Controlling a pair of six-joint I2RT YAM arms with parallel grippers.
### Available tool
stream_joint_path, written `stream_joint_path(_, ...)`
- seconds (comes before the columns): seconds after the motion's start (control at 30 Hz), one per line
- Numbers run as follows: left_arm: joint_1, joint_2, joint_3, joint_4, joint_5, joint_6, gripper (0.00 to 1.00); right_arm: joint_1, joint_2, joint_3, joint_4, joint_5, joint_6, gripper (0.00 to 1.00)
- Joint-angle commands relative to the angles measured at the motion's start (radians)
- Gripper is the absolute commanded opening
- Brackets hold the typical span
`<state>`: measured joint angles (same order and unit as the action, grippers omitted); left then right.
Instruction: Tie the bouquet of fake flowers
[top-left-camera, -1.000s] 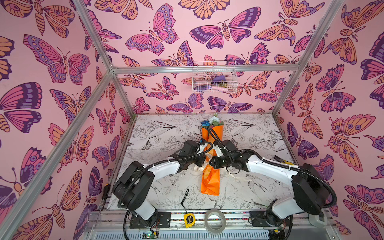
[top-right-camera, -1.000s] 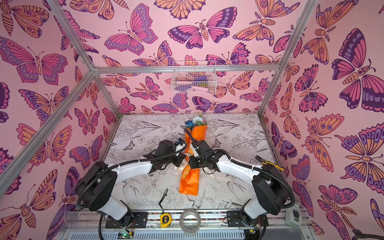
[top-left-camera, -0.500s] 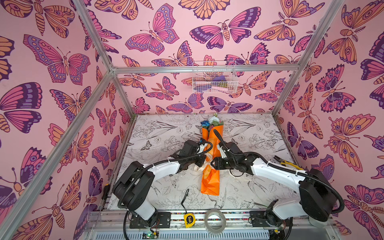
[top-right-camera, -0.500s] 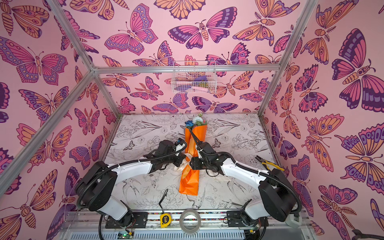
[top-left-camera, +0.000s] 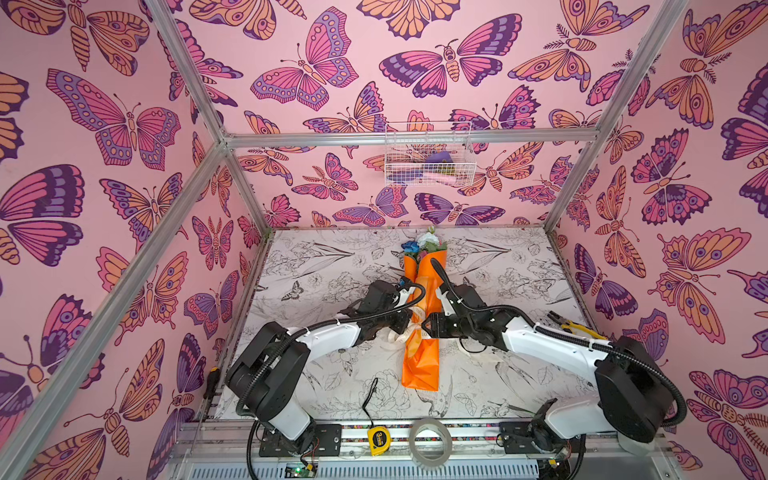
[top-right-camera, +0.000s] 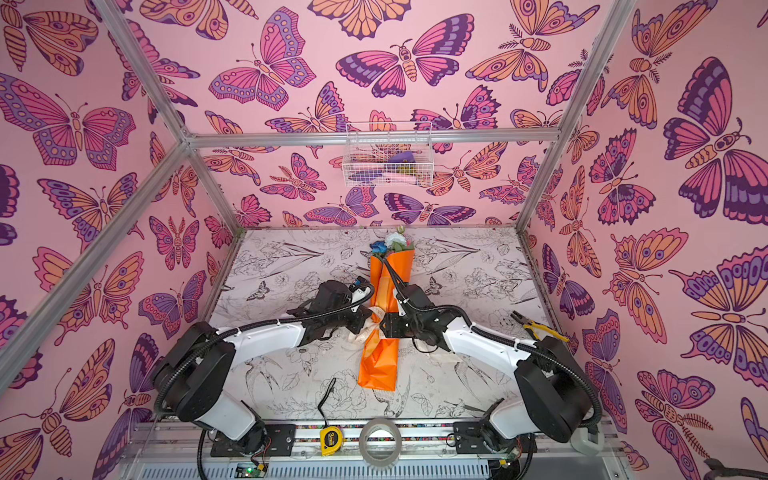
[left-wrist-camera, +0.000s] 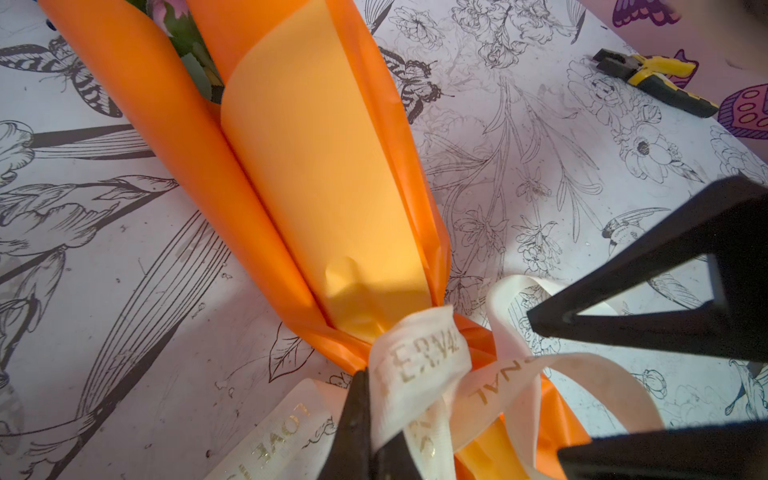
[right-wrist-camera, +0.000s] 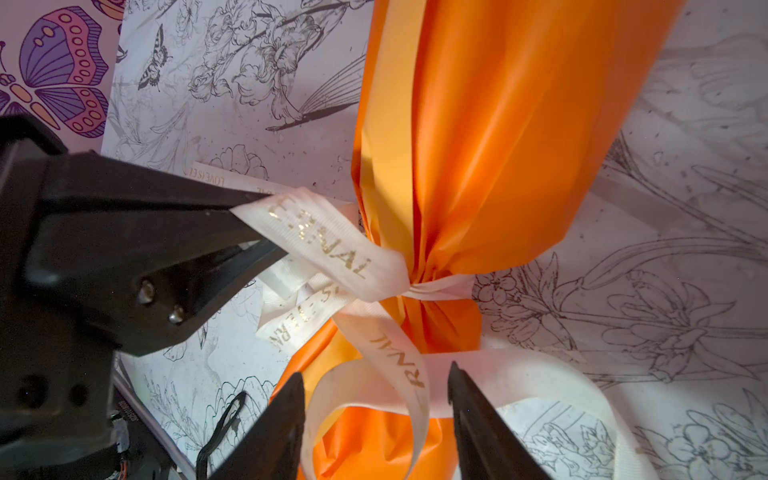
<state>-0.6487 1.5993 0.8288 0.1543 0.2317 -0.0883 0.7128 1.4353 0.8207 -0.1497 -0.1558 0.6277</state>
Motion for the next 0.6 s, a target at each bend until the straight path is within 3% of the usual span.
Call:
stream_joint_path(0.0,-0.002,0.016,-0.013,0.007,0.005,-0.009,0.00,-0.004,-0.015,-0.008,0.006,-0.026,-0.005,0.60)
stream_joint_path(0.23,-0.003,0.013,-0.014,0.006,0.003,-0.008,0.00,0.000,-0.107,-0.038,-0.055,-0.012,-0.014,0.64)
stream_joint_path(0.57,-0.002,0.015,-0.010,0.007,0.004,-0.009,0.00,0.021,-0.094,-0.045,-0.082,-0.017,-0.004,0.57)
